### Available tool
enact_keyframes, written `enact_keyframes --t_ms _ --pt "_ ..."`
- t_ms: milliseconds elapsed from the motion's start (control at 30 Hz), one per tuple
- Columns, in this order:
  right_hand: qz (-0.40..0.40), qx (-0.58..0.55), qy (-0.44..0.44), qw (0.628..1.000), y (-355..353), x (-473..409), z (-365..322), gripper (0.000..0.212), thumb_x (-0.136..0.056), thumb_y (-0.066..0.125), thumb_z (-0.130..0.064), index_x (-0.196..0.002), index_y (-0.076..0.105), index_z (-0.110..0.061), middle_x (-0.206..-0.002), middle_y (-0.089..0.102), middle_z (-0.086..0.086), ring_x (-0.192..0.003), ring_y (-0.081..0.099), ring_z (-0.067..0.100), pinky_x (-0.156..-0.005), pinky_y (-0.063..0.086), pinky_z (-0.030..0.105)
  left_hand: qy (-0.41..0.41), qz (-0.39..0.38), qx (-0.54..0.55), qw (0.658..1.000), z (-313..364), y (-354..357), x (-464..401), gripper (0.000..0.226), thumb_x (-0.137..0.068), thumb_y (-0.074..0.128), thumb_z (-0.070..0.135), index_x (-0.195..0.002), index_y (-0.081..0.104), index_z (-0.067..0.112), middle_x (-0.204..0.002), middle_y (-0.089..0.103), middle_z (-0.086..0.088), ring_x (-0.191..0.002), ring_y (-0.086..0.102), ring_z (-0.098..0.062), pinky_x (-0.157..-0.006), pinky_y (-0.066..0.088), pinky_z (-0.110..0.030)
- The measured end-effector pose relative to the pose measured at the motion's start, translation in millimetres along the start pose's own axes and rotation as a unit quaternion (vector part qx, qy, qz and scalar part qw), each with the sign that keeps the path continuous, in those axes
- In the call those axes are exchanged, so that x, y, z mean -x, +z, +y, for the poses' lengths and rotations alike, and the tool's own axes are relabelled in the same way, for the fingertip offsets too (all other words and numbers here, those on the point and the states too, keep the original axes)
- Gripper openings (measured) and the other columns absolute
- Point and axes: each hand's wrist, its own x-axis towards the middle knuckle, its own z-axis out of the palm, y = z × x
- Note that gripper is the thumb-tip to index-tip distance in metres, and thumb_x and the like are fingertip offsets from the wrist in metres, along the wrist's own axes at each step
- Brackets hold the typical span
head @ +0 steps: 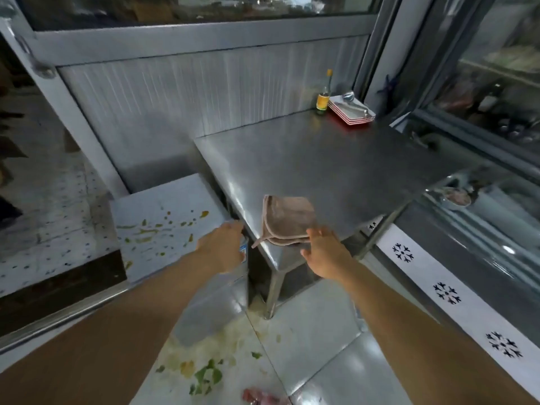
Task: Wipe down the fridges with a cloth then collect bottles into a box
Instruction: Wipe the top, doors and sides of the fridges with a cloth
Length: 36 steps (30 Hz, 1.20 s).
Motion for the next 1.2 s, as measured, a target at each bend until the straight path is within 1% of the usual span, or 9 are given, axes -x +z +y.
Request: enact_keyframes --t_ms 167,367,533,667,767,833,933,1100,1200 --pt "0.037 -0.033 0.055 0.997 8.2 -46.2 -1.0 0.053 -0.095 0.047 -0.014 -0.143 0.026 -0.005 -0.142 0.033 0.019 -0.129 0.035 0.034 -0.106 0.032 0.038 0.030 0.024 0.023 0.999 -5.8 9.9 -65.9 0.049 -0.086 0.057 0.025 -0.130 0.039 0.014 -0.126 0.041 -0.012 -0.107 0.052 -0.028 -0.088 0.048 -0.042" --pt "0.098 -0.050 0.092 0.990 14.2 -102.3 14.2 0.043 -0.096 0.048 -0.019 -0.135 0.035 -0.006 -0.136 0.041 0.017 -0.124 0.041 0.034 -0.100 0.038 0.039 -0.004 0.090 -0.013 0.996 3.8 29.0 -133.2 0.037 -0.092 0.050 0.038 -0.122 0.052 0.017 -0.120 0.042 -0.011 -0.107 0.050 -0.027 -0.083 0.045 -0.039" --pt "0.121 -0.024 0.109 0.986 30.0 -129.8 23.0 0.052 -0.093 0.055 -0.030 -0.136 0.034 -0.010 -0.134 0.043 0.017 -0.124 0.041 0.034 -0.101 0.039 0.042 -0.057 0.072 0.006 0.996 15.8 44.3 -171.0 0.056 -0.084 0.051 0.059 -0.114 0.055 0.012 -0.119 0.045 -0.011 -0.109 0.048 -0.028 -0.084 0.043 -0.039" --pt "0.133 0.013 0.136 0.982 37.0 -138.1 19.9 0.055 -0.089 0.059 -0.032 -0.136 0.035 -0.014 -0.135 0.043 0.013 -0.126 0.037 0.033 -0.101 0.033 0.043 -0.068 0.056 0.057 0.994 29.8 53.4 -178.4 0.045 -0.081 0.065 0.043 -0.113 0.057 0.011 -0.120 0.042 -0.011 -0.113 0.044 -0.030 -0.088 0.042 -0.039" --pt "0.133 -0.042 0.101 0.985 34.6 -139.7 12.9 0.055 -0.085 0.060 -0.009 -0.134 0.036 -0.014 -0.133 0.046 0.013 -0.123 0.042 0.033 -0.101 0.034 0.039 -0.058 0.074 0.107 0.990 34.0 56.7 -171.6 0.029 -0.084 0.059 0.023 -0.108 0.059 0.008 -0.115 0.049 -0.014 -0.107 0.051 -0.033 -0.083 0.047 -0.039" --pt "0.133 -0.112 0.076 0.982 30.9 -135.7 5.0 0.056 -0.082 0.059 0.001 -0.132 0.036 -0.011 -0.130 0.049 0.014 -0.116 0.050 0.034 -0.095 0.041 0.038 -0.044 0.096 0.175 0.979 30.8 54.8 -160.9 0.011 -0.082 0.053 0.012 -0.093 0.056 0.011 -0.101 0.058 -0.012 -0.095 0.058 -0.034 -0.072 0.048 -0.036" --pt "0.143 -0.167 0.039 0.975 23.1 -125.0 -9.3 0.056 -0.081 0.059 0.004 -0.130 0.036 -0.013 -0.125 0.050 0.014 -0.105 0.056 0.033 -0.084 0.045 0.037 -0.053 0.112 0.251 0.960 18.6 43.3 -140.8 0.014 -0.073 0.050 0.007 -0.075 0.043 0.019 -0.081 0.056 -0.004 -0.083 0.059 -0.030 -0.063 0.043 -0.032" --pt "0.135 -0.200 -0.057 0.969 7.0 -110.3 -46.1 0.060 -0.080 0.058 0.007 -0.130 0.045 -0.022 -0.125 0.044 0.011 -0.103 0.055 0.025 -0.079 0.036 0.017 -0.134 0.133 0.361 0.913 -20.5 22.5 -103.9 0.037 -0.071 0.067 0.009 -0.093 0.039 0.018 -0.082 0.055 -0.001 -0.081 0.056 -0.024 -0.060 0.040 -0.029" --pt "0.092 -0.174 -0.101 0.975 3.3 -107.0 -76.4 0.046 -0.081 0.055 0.009 -0.112 0.060 -0.025 -0.117 0.044 0.006 -0.087 0.051 0.015 -0.075 0.030 0.001 -0.153 0.162 0.414 0.883 -52.2 13.1 -78.5 0.052 -0.076 0.067 0.007 -0.112 0.032 0.022 -0.087 0.061 -0.009 -0.078 0.059 -0.024 -0.063 0.045 -0.032"
